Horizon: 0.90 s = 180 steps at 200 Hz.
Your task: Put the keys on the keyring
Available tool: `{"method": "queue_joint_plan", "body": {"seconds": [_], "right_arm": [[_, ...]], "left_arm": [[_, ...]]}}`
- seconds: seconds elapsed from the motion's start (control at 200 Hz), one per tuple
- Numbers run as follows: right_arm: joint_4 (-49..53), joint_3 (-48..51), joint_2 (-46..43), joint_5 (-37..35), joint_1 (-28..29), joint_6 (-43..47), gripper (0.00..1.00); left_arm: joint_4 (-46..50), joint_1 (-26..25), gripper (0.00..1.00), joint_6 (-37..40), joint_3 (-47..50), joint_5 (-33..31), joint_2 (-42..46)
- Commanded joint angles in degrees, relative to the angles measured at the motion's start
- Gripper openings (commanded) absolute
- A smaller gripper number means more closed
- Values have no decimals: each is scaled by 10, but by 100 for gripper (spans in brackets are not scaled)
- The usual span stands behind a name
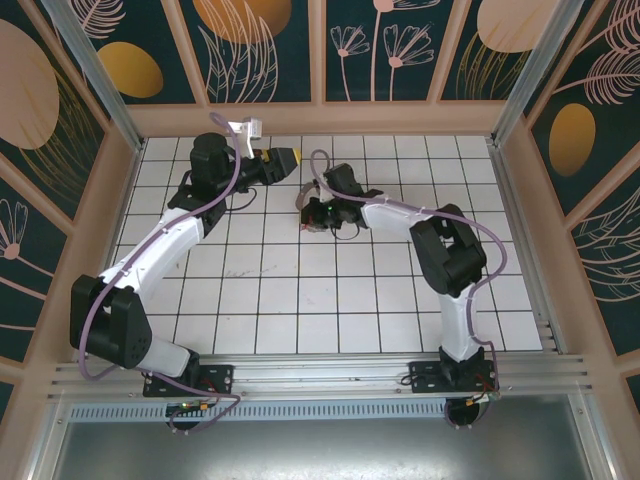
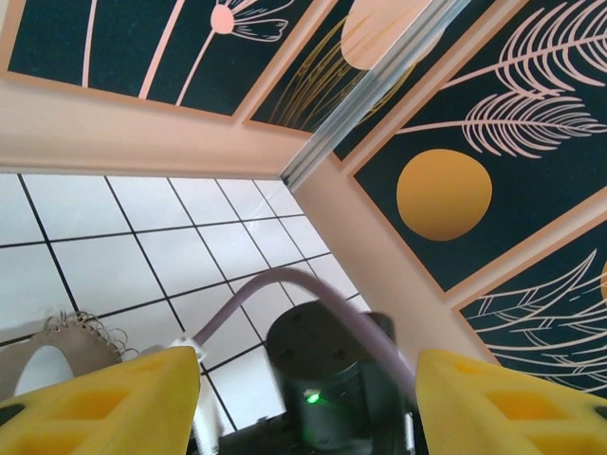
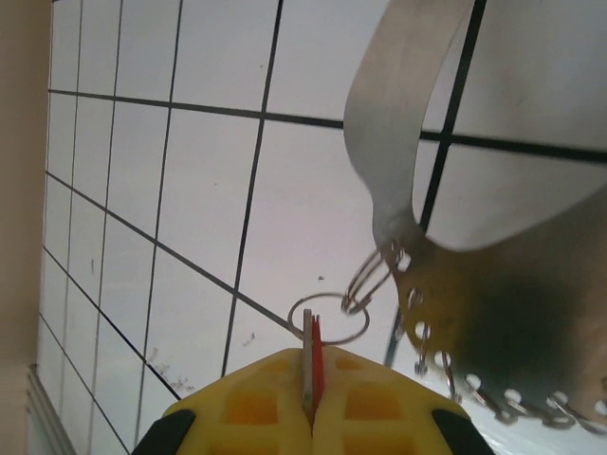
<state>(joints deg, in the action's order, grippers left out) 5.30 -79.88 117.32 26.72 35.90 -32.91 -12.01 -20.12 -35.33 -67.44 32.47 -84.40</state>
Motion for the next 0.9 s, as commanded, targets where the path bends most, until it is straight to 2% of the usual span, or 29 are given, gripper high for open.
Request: {"method": "queue_joint_plan", "body": {"seconds": [0.0,0.27,0.39,0.515,0.616,0.756,0.871,0.896], "right_arm": [[-28,2,31,6,17,-69,0],[-8,-37,75,12,52,-78,0],[-3,-54,75,21,72,-72,28],[-7,-39,43,17,83,-60,46],[-19,8,1,9,79,-55,53],[-36,83,-67,9,65,-52,56],[-30,144,-145,-7,52,-34,60],[-25,158,-165,-14,49,-29,61]], "left_arm": [[-36,5,62,-24,5,5,0],[-44,5,62,-38,4,10,2],[-47,5,62,-42,-1,13,0],[-51,5,62,-46,-6,16,-3],[-53,5,62,-49,-9,18,-4],[-56,5,63,-51,-11,22,-4],[-49,5,67,-44,-14,23,-2],[-47,5,71,-42,-14,22,0]]}}
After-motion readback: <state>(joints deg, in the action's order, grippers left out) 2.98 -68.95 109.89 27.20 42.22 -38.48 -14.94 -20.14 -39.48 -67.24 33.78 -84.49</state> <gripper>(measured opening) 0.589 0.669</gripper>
